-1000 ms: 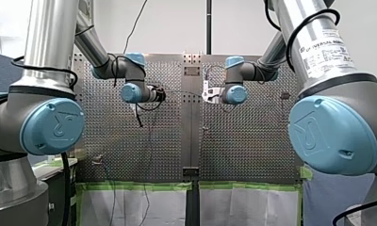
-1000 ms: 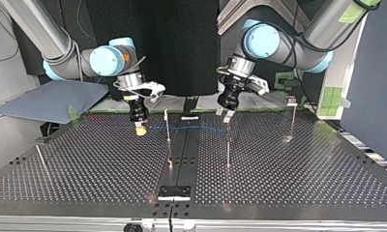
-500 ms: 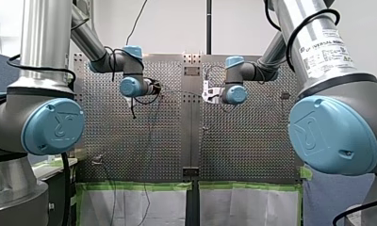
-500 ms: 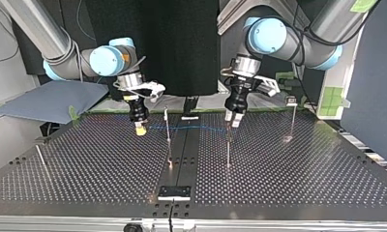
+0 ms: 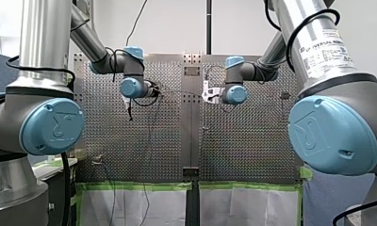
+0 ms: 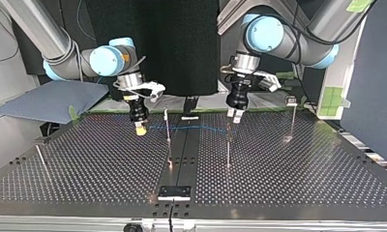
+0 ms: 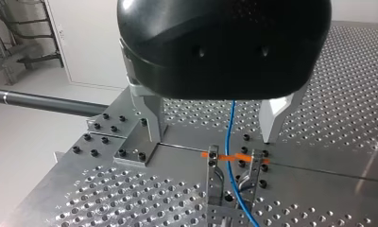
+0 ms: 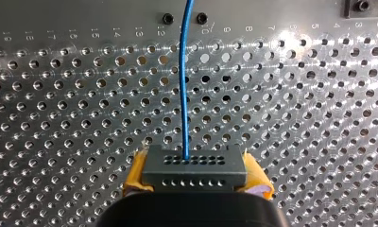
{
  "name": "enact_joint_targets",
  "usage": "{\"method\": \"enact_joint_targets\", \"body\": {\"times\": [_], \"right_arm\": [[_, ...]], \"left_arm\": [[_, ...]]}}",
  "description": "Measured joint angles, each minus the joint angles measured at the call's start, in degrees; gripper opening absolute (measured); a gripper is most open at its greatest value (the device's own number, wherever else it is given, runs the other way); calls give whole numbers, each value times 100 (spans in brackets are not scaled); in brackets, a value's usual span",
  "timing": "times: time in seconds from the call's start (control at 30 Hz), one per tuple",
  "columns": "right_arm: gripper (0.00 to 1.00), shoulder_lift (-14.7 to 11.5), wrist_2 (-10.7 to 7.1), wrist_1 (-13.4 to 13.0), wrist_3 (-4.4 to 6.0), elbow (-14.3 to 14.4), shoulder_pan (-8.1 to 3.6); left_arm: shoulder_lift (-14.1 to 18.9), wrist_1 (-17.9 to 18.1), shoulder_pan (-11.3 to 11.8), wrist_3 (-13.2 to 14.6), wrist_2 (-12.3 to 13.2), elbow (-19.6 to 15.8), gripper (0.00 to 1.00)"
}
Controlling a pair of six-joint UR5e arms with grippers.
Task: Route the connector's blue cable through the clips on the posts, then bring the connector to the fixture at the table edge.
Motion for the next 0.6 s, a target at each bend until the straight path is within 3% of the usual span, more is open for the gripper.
{"method": "enact_joint_targets", "body": {"times": [0.6], "right_arm": [[0, 2, 0, -4, 6, 0, 1]], "left_arm": [[-153, -16, -51, 48, -43, -10, 100]]}}
